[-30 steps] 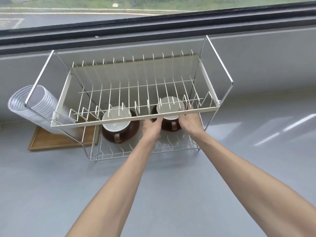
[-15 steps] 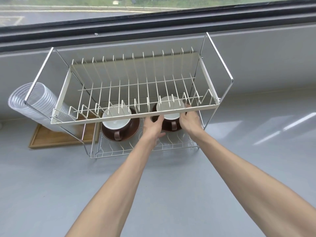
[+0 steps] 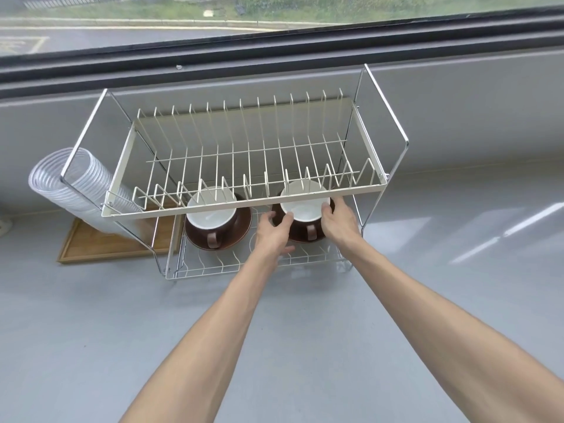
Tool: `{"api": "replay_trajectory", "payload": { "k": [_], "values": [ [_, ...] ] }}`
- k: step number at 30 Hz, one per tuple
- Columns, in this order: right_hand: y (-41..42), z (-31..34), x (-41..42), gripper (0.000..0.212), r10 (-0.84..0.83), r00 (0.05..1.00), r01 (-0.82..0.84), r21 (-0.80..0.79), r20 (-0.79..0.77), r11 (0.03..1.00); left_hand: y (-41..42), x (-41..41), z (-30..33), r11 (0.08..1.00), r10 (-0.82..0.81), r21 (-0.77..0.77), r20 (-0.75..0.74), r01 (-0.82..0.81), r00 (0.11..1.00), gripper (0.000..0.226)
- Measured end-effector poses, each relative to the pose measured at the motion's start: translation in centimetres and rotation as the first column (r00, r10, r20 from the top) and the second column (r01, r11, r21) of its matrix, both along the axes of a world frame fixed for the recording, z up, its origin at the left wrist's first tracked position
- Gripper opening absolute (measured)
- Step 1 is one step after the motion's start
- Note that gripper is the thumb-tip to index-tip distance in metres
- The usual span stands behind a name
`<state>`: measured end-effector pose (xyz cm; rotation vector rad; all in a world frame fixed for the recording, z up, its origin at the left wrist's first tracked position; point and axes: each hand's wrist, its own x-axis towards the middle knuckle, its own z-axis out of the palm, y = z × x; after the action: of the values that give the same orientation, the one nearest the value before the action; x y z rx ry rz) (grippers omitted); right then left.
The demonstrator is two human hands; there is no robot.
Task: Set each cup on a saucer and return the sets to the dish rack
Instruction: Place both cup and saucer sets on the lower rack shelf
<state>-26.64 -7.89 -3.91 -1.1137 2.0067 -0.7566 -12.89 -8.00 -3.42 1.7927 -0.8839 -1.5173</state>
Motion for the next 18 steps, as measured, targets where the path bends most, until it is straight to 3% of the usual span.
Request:
{"api": "replay_trajectory", "payload": {
  "k": [5, 9, 15, 18],
  "values": [
    [0.3, 1.0, 0.0, 0.042, 0.041, 0.999, -0.041, -0.001, -0.032, 0.999, 0.1, 1.0, 0.5, 0.994, -0.104, 0.033, 0.100, 0.101, 0.990, 0.057],
    [1.0, 2.0, 0.6, 0.041, 0.097, 0.984, -0.103, -0.033, -0.149, 0.994, 0.7, 3.4, 1.6, 0.974, -0.223, 0.007, 0.217, 0.227, 0.950, 0.048],
    [2.8, 3.8, 3.1, 0.036, 0.178, 0.919, -0.237, -0.133, -0.351, 0.962, 2.2, 7.8, 3.5, 0.916, -0.343, -0.008, 0.503, 0.401, 0.793, 0.036],
    [3.5, 4.7, 5.1, 0.035, 0.218, 0.887, -0.328, -0.224, -0.406, 0.918, 2.7, 9.6, 4.1, 0.919, -0.279, -0.039, 0.639, 0.392, 0.717, 0.033]
  ]
}}
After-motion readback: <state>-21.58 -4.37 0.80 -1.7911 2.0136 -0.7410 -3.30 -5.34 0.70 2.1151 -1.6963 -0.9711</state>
